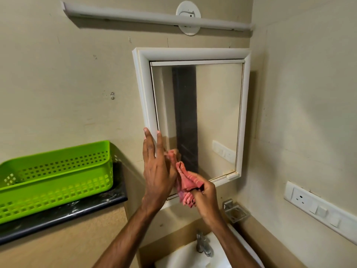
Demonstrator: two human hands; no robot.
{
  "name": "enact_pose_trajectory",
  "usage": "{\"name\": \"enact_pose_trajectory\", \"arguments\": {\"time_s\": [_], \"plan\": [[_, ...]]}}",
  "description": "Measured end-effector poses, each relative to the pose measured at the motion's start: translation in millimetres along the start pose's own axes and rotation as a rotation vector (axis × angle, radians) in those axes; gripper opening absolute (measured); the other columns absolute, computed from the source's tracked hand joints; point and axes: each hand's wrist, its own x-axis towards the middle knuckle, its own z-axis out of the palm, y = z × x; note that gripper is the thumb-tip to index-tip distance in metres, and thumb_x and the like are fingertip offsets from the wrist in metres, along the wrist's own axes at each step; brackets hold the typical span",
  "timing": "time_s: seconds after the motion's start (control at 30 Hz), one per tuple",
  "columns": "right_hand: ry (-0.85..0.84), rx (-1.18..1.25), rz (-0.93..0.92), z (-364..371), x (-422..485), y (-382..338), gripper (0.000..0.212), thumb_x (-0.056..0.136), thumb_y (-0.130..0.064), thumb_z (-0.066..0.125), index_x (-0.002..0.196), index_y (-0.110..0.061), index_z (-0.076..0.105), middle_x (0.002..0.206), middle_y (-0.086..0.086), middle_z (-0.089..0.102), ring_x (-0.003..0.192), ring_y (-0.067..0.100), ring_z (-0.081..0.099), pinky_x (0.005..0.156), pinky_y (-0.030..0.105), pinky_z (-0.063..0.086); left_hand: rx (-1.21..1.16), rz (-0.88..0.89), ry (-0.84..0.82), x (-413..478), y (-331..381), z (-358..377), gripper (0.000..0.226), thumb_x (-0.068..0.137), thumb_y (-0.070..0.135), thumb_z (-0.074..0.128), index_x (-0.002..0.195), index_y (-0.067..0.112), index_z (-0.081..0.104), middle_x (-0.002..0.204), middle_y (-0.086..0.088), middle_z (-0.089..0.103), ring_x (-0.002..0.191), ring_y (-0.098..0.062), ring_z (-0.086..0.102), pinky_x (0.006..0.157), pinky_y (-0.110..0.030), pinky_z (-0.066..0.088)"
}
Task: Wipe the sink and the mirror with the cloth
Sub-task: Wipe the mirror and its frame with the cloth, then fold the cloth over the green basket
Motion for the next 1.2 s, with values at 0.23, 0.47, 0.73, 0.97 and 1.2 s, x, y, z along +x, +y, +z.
{"name": "enact_pose_trajectory", "arguments": {"time_s": [0.23,0.47,0.73,0.97,1.2], "plan": [[-0.108,0.110,-0.085,23.8,-2.5,-61.5,0.035,0.087,0.000,0.072,0.107,-0.027,0.066,0.098,-0.008,0.075,0.085,0.003,0.073,0.068,0.016,0.056,-0.137,-0.032,0.031,-7.4,-2.6,-57.4,0.051,0.100,0.027,0.053,0.150,0.018,0.042,0.155,0.000,0.044,0.142,-0.011,0.042,0.115,-0.041,0.041],[-0.320,0.047,-0.263,62.2,6.4,-116.4,0.034,0.093,0.005,0.062,0.112,-0.023,0.065,0.099,-0.006,0.075,0.092,0.005,0.072,0.076,0.018,0.057,-0.187,-0.004,0.095,2.6,-5.1,-139.8,0.050,0.097,0.030,0.061,0.144,0.019,0.046,0.136,0.007,0.060,0.116,-0.001,0.061,0.091,-0.028,0.057],[-0.395,-0.123,-0.519,135.0,28.4,-162.9,0.026,0.087,-0.016,0.072,0.104,-0.036,0.073,0.101,-0.009,0.079,0.097,0.014,0.075,0.092,0.050,0.059,-0.034,-0.180,0.334,23.5,-29.0,-204.1,0.046,0.088,0.048,0.069,0.128,0.029,0.059,0.120,0.016,0.064,0.098,0.002,0.062,0.076,-0.019,0.056],[-0.764,-0.049,-0.365,188.3,33.0,-199.0,0.029,0.101,-0.016,0.061,0.129,-0.022,0.069,0.103,-0.008,0.078,0.095,0.006,0.074,0.087,0.031,0.060,-0.170,-0.285,0.299,64.3,-39.8,-227.0,0.034,0.098,0.044,0.055,0.111,0.021,0.077,0.104,0.008,0.077,0.084,0.011,0.068,0.075,-0.012,0.056],[-0.842,-0.087,-0.277,208.0,49.8,-207.1,0.030,0.107,-0.021,0.050,0.112,-0.002,0.072,0.090,0.011,0.076,0.079,0.015,0.074,0.073,0.030,0.062,-0.310,-0.425,0.222,84.9,-55.9,-236.3,0.059,0.082,0.073,0.056,0.085,0.019,0.077,0.079,-0.001,0.076,0.084,-0.018,0.074,0.083,-0.047,0.060]]}}
